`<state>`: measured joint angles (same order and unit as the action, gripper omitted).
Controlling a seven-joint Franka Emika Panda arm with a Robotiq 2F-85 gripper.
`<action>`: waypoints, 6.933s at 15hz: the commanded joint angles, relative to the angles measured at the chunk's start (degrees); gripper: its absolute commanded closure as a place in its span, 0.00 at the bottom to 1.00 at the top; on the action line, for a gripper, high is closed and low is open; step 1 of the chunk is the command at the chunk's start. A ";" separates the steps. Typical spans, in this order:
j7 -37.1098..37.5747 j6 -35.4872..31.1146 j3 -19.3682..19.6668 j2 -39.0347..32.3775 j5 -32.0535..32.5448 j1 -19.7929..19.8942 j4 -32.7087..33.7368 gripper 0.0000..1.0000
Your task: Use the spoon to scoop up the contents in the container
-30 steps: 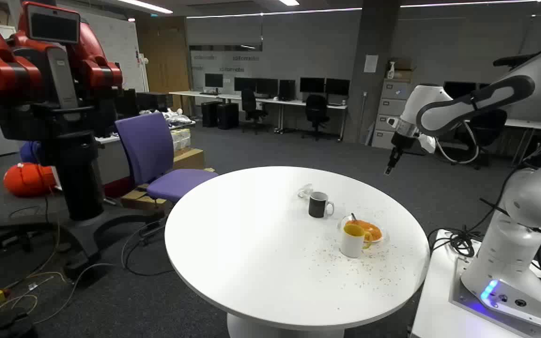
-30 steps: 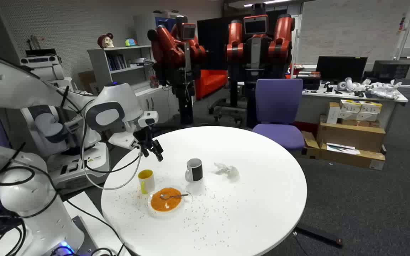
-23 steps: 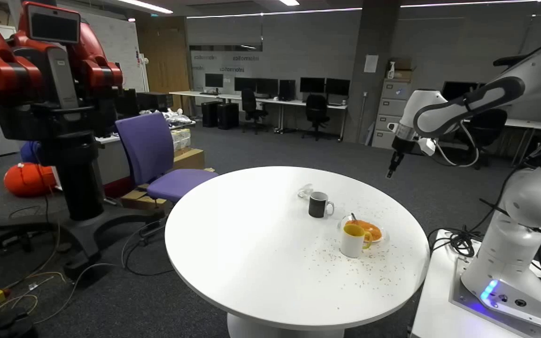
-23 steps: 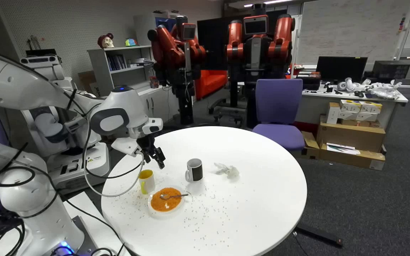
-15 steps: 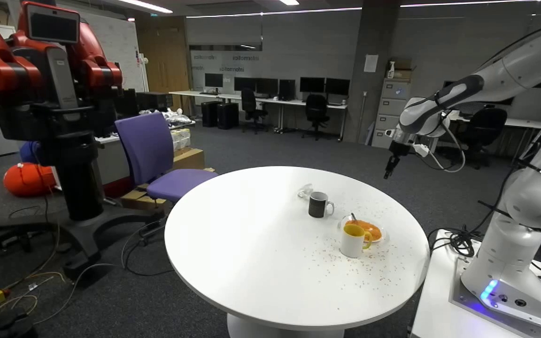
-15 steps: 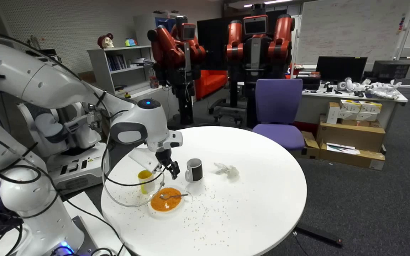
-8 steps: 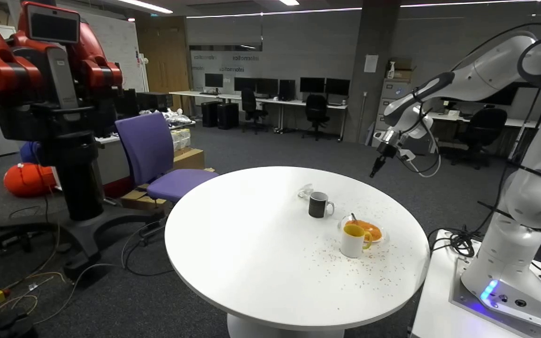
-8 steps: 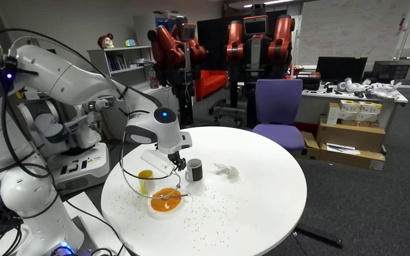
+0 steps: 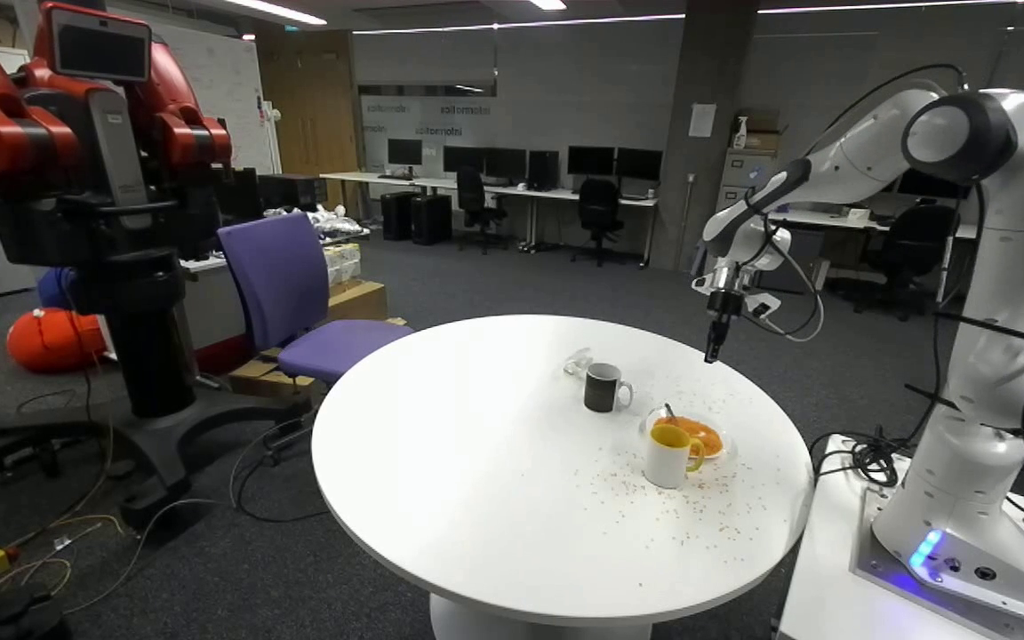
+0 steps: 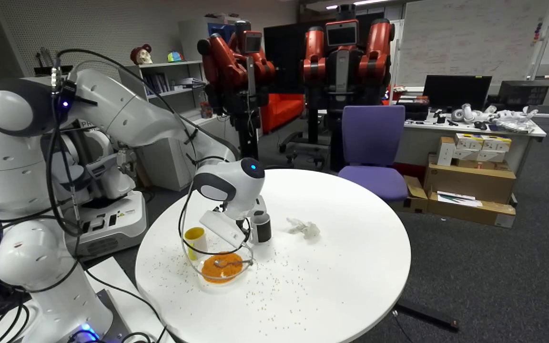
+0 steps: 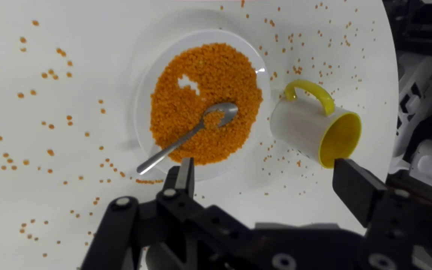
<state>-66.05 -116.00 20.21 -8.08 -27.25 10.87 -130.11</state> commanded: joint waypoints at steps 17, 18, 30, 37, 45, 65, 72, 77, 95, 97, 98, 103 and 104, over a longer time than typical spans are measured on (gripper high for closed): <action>7.16 9.62 -6.22 -10.89 0.47 9.67 11.35 0.00; 7.78 10.02 -6.17 -11.89 0.76 10.00 12.49 0.00; 7.39 13.26 -11.91 -26.32 -1.97 15.47 27.78 0.00; 6.42 14.68 -15.67 -31.29 -2.02 16.10 32.13 0.00; 6.22 21.34 -16.15 -34.27 -3.73 18.24 37.08 0.00; 7.61 33.83 -16.87 -43.75 -7.26 21.07 48.34 0.00; 7.37 29.96 -16.94 -45.34 -7.61 19.38 48.17 0.00; 6.80 28.44 -17.05 -45.85 -6.08 18.26 48.11 0.00; 5.82 30.17 -18.85 -49.22 -2.52 19.02 51.78 0.00; 5.76 30.81 -19.14 -49.59 -2.33 19.01 52.40 0.00; 5.72 31.16 -19.27 -49.76 -2.26 19.04 52.66 0.00; 5.64 34.32 -19.33 -50.68 -1.37 19.09 53.93 0.04; 5.61 34.83 -19.32 -50.89 -1.27 19.09 54.15 0.04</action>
<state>-60.06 -84.81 1.91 -57.31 -29.69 28.68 -79.23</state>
